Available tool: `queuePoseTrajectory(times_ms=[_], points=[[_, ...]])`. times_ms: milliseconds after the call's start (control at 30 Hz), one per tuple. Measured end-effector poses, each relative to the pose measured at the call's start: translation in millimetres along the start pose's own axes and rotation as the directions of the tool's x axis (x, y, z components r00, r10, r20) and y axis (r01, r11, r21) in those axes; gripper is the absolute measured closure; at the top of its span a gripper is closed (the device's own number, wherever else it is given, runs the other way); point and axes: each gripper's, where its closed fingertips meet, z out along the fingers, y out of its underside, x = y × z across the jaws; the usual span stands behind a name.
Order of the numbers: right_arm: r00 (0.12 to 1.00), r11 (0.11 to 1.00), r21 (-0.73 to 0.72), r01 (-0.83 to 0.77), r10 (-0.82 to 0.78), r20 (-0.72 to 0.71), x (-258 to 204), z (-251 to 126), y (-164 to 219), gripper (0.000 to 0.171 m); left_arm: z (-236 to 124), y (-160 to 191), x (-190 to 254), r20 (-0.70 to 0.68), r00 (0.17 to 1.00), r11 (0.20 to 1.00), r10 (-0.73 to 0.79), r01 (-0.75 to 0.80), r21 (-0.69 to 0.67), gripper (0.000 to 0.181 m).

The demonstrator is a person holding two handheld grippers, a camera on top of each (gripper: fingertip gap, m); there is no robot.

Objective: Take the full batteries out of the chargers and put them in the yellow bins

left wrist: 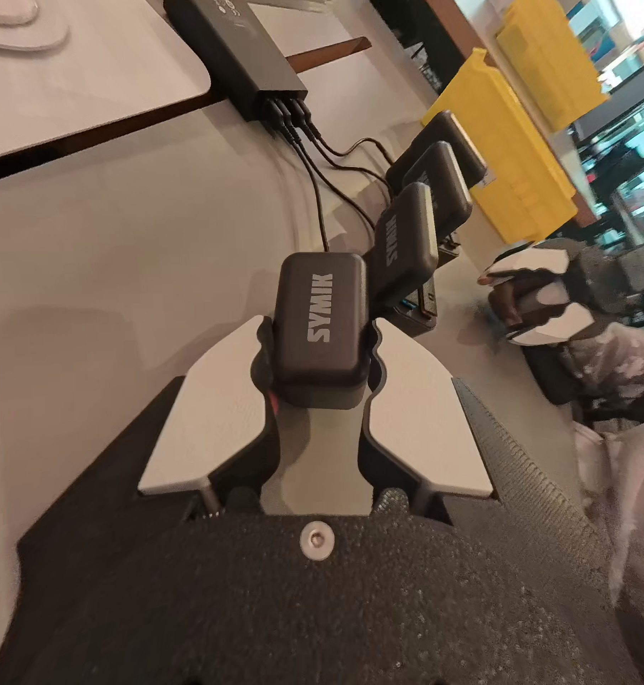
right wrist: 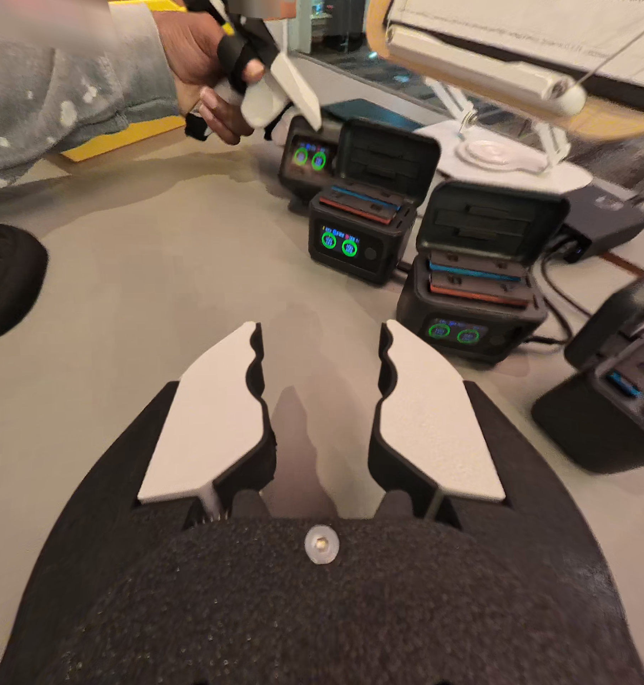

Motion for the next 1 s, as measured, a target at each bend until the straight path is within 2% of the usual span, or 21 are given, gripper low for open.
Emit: queuePoseTrajectory(times_ms=[100, 200, 367, 467, 567, 733, 867, 1000], points=[[0.999, 1.0, 0.005, 0.016, -0.015, -0.028, -12.2, 24.3, -23.1, 0.103, 3.1, 1.8, 6.1, 0.049, 0.997, 0.998, 0.067, -0.067, -0.017, 0.131], [1.0, 1.0, -0.001, 0.006, -0.006, 0.002, -37.7, 58.5, -42.2, 0.101, 4.5, 3.7, 9.9, 0.092, 0.99, 0.994, 0.11, -0.107, -0.034, 0.131], [0.999, 0.998, -0.052, -0.028, 0.03, 0.041, -66.8, 112.2, -42.2, 0.097, 4.2, 7.6, 15.1, 0.103, 0.987, 0.992, 0.121, -0.117, -0.042, 0.131], [1.0, 0.998, -0.058, 0.001, 0.0, 0.015, -65.0, 130.6, -44.2, 0.098, 6.6, 9.4, 19.8, 0.082, 0.991, 0.993, 0.11, -0.107, -0.04, 0.131], [1.0, 0.997, -0.076, 0.002, -0.001, 0.014, -62.4, 140.7, -44.4, 0.104, 10.1, 9.2, 22.2, 0.067, 0.993, 0.995, 0.092, -0.09, -0.034, 0.131], [0.998, 0.984, -0.165, -0.062, 0.058, -0.033, -53.6, 149.9, -33.5, 0.1, 9.8, 3.0, 36.0, -0.055, 0.998, 1.0, -0.016, 0.016, 0.012, 0.131], [0.995, 0.957, -0.273, -0.098, 0.093, -0.031, -52.6, 157.1, -19.2, 0.098, 8.5, 0.2, 33.4, -0.059, 0.997, 0.998, -0.054, 0.055, 0.029, 0.131], [0.991, 0.964, -0.23, -0.129, 0.135, 0.01, -55.3, 151.9, -24.0, 0.097, 0.5, -6.9, 24.4, -0.142, 0.961, 0.964, -0.235, 0.25, 0.09, 0.133]])
